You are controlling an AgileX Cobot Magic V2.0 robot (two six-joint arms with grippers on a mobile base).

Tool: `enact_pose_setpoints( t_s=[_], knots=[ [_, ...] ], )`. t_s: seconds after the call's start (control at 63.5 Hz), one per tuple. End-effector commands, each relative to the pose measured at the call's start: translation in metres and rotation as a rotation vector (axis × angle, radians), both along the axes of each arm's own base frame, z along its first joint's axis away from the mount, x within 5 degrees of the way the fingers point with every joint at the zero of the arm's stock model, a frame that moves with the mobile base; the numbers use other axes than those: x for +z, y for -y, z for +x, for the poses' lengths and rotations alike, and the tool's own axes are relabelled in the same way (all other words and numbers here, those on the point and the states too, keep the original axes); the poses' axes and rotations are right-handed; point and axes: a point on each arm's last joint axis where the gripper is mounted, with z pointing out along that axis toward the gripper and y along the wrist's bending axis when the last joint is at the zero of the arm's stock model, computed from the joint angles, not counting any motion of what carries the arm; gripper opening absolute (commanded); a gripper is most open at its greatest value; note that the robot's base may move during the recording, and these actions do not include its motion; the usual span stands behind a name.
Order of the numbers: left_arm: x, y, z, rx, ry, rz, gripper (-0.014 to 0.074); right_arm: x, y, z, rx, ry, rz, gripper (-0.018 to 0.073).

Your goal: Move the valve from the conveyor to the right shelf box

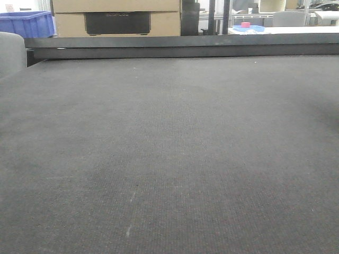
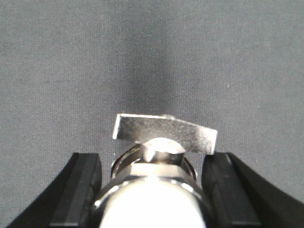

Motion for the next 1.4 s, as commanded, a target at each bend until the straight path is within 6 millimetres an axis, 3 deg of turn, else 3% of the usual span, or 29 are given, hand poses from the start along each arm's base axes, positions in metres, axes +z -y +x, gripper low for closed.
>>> enact_pose_setpoints(
  t_s=[0.0,0.189,0.393,0.85,1.385],
  knots=[
    [-0.013,-0.001,0.001,-0.005,-0.043,-0.002,0.0599,0.01,0.001,-0.001,0.0,0.056,-0.01,-0.0157],
    [-0.041,-0.001,0.001,-0.005,-0.122,-0.015,0.0599,0.01,0.001,-0.001,-0.001,0.063,-0.01,-0.0157],
    [-0.063,-0.003,0.014,-0.002,-0.124,-0.019,0.0599,0.011,0.001,0.0,-0.001,0.074,-0.011,-0.0157],
    [-0.067,-0.006,0.027,0.002,-0.023,-0.001,0.0599,0.011,0.001,0.0,-0.002,0.077,-0.011,-0.0157],
    [-0.088,-0.004,0.032,0.009,-0.102,-0.045,0.0599,0.011,0.001,0.001,-0.002,0.083,-0.011,-0.0157]
  ],
)
